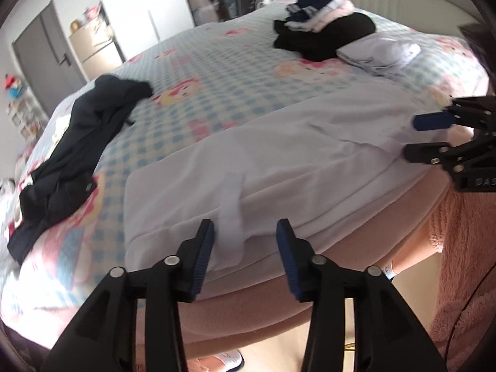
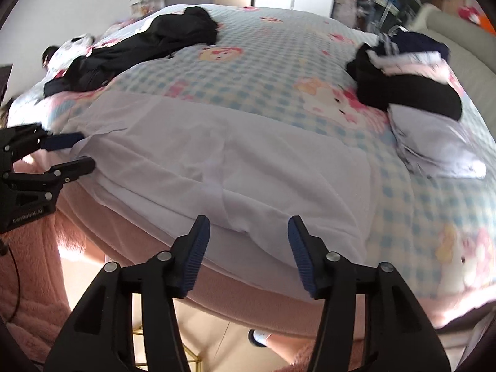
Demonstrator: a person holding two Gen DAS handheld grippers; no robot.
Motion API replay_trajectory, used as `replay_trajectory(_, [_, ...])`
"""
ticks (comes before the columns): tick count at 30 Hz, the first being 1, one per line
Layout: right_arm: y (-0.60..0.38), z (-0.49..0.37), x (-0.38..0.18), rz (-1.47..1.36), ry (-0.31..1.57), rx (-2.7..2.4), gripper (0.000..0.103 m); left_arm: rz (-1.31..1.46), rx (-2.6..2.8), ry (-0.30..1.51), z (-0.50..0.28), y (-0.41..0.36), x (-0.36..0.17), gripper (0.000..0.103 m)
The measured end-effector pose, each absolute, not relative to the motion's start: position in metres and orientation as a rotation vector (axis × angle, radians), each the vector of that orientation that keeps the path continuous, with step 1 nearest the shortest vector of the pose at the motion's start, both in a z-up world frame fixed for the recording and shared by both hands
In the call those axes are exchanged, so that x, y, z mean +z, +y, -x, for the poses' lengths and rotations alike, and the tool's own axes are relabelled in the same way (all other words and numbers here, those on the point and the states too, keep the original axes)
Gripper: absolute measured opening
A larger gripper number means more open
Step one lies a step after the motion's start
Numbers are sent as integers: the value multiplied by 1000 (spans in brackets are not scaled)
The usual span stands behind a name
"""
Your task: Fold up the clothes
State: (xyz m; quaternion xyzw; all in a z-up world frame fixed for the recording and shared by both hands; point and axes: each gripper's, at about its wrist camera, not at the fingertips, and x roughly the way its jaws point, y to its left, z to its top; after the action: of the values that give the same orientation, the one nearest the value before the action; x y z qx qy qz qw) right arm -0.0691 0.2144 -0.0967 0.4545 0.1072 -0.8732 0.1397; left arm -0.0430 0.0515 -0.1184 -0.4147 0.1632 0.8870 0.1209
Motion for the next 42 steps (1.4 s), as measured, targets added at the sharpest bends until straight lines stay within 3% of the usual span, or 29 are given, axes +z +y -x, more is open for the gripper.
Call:
replay_trajectory(4, [210, 83, -110, -1368, 326, -2508, 56, 1237, 2563, 537, 53, 63, -129, 50])
replay_trajectory(5, [210, 86, -110, -1367, 318, -2510, 49, 1235, 2562, 544, 53, 65, -129, 49])
replay_trajectory(6, [212, 87, -109, -1366, 296, -2520, 32, 1228, 2563, 547, 54, 66, -129, 45])
replay_trajectory(8, [216, 89, -105, -1362, 253, -2538, 16, 1227, 2572, 517, 54, 64, -126, 13])
replay_trajectory(12, [229, 90, -98, -1354, 138, -2534, 8, 1216, 2587, 429, 54, 54, -116, 5])
replay_trajectory(19, [236, 74, -89, -1324, 86, -2525, 8, 1183, 2571, 347, 47, 37, -103, 6])
replay_trajectory(21, [239, 69, -86, -1306, 63, -2519, 8, 1228, 2547, 306, 49, 33, -109, 19])
replay_trajectory(22, [240, 68, -85, -1301, 40, -2510, 8, 1240, 2545, 308, 49, 33, -111, 42])
replay_trajectory(23, [240, 67, -84, -1299, 45, -2497, 8, 1241, 2547, 328, 49, 35, -113, 53])
replay_trajectory(25, [236, 66, -84, -1305, 86, -2480, 9, 1244, 2551, 369, 48, 39, -116, 53])
replay_trajectory(27, [231, 67, -87, -1335, 153, -2472, 26, 1258, 2554, 415, 47, 42, -120, 53])
replay_trajectory(31, [225, 67, -93, -1392, 270, -2459, 29, 1317, 2550, 473, 43, 38, -128, 53])
replay_trajectory(34, [224, 70, -97, -1407, 293, -2455, 43, 1328, 2561, 473, 43, 32, -129, 53])
replay_trajectory(40, [214, 78, -107, -1445, 387, -2480, 44, 1308, 2605, 496, 54, 39, -127, 53])
replay_trajectory(42, [214, 77, -105, -1413, 374, -2502, 44, 1281, 2626, 463, 57, 38, -124, 42])
